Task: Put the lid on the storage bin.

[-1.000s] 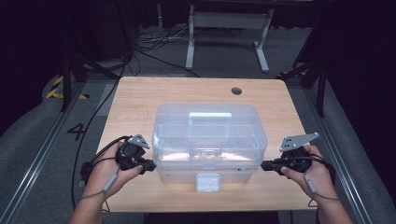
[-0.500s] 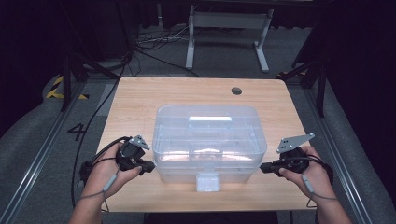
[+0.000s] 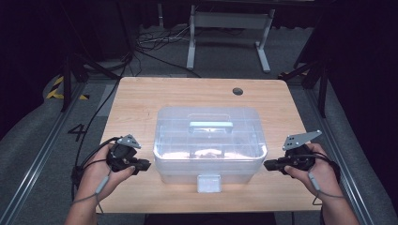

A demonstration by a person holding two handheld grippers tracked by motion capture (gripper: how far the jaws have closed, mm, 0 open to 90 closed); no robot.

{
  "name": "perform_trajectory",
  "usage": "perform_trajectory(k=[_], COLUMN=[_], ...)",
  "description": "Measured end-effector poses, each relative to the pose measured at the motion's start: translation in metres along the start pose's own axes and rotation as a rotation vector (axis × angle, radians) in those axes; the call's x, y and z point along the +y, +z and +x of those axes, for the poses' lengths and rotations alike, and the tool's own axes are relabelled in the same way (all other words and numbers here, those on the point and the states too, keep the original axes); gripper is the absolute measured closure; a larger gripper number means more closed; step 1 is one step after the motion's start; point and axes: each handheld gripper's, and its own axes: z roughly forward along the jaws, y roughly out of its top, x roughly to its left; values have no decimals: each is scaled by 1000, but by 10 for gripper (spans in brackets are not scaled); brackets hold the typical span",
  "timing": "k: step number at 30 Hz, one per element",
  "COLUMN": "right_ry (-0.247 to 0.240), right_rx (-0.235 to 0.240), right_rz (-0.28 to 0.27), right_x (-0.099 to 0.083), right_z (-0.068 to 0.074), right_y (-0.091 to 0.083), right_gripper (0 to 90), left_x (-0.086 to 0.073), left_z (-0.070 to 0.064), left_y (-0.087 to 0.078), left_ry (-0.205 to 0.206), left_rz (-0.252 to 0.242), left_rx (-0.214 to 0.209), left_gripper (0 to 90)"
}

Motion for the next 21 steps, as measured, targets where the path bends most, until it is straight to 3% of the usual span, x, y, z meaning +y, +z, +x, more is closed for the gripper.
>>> perform_trajectory(k=[1, 2, 9, 14, 15, 21], right_ry=[-2, -2, 19, 48, 57, 109], right_rx=[1, 1, -46, -85, -111, -180], right_rz=[-13, -13, -104, -171, -183, -204], right_x=[2, 2, 8, 9, 9, -1], right_z=[-2, -2, -14, -29, -34, -53], right_y=[-5, -5, -23, -29, -29, -26], right_gripper=[856, 856, 841, 831, 829, 832], left_x=[-4, -4, -9, -14, -15, -19], left_z=[4, 4, 18, 28, 31, 44], left_y=[-5, -5, -19, -18, -17, -9], left_ry=[-31, -31, -91, -136, -140, -184], left_rz=[-42, -42, -184, -224, -223, -231], left_rx=[19, 19, 97, 120, 127, 147], left_gripper=[822, 822, 796, 800, 799, 797])
